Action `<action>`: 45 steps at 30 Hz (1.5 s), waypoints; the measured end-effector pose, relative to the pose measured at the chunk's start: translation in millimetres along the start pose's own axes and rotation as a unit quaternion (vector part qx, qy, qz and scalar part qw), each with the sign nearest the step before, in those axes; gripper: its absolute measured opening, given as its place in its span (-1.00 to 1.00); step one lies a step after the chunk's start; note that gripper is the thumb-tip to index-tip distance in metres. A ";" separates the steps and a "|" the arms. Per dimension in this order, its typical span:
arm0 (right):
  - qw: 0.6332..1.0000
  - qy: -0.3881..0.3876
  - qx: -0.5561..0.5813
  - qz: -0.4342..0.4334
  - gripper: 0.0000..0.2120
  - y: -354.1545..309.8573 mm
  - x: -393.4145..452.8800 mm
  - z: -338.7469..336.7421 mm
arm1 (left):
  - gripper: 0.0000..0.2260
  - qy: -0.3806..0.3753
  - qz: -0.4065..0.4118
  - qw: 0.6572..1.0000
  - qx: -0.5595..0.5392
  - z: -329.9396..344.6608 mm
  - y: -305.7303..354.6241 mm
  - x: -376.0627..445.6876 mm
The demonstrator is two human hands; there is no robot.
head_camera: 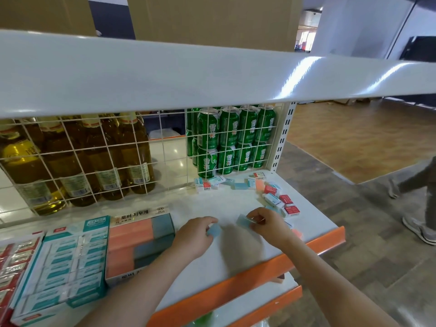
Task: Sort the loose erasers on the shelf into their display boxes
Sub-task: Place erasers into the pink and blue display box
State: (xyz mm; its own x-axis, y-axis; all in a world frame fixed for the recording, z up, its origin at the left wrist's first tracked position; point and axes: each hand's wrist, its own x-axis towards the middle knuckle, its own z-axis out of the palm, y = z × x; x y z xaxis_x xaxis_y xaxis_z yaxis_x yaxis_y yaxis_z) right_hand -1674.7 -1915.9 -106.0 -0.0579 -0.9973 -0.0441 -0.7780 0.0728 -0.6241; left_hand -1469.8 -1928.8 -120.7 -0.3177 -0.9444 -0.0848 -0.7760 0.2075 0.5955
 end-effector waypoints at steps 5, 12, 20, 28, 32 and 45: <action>1.000 0.007 -0.006 -0.015 -0.78 2.9 0.9 -0.3 | -0.47 -0.049 0.008 0.995 0.084 -1.6 2.1 -3.8; 0.999 -0.002 -0.020 -0.029 -0.72 -1.3 -1.8 -2.8 | -0.49 0.015 -0.008 1.000 0.012 -6.0 2.3 -9.0; 0.983 -0.097 -0.149 -0.051 -0.56 -8.2 -8.8 4.1 | -0.71 0.078 -0.043 0.991 -0.099 -10.0 12.3 -12.9; 0.996 0.058 0.054 -0.035 -0.86 -14.7 1.3 -0.7 | -0.79 0.108 -0.069 0.968 -0.215 -12.8 4.6 -9.8; 0.979 0.020 0.203 -0.027 -0.78 -19.5 1.3 -4.5 | -0.76 0.124 -0.082 0.954 -0.259 -11.5 3.3 -7.5; 0.982 0.007 0.188 -0.032 -0.76 -19.6 8.3 3.1 | -0.79 0.146 -0.082 0.959 -0.227 -15.7 2.3 -13.9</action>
State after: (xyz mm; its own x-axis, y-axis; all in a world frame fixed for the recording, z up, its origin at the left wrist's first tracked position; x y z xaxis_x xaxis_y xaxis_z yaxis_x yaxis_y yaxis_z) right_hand -1658.0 -1925.7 -96.6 -0.0275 -0.9995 0.0140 -0.4947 0.0015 -0.8691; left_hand -1458.7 -1919.2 -105.6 0.0061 -0.9998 -0.0194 -0.4636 -0.0200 0.8858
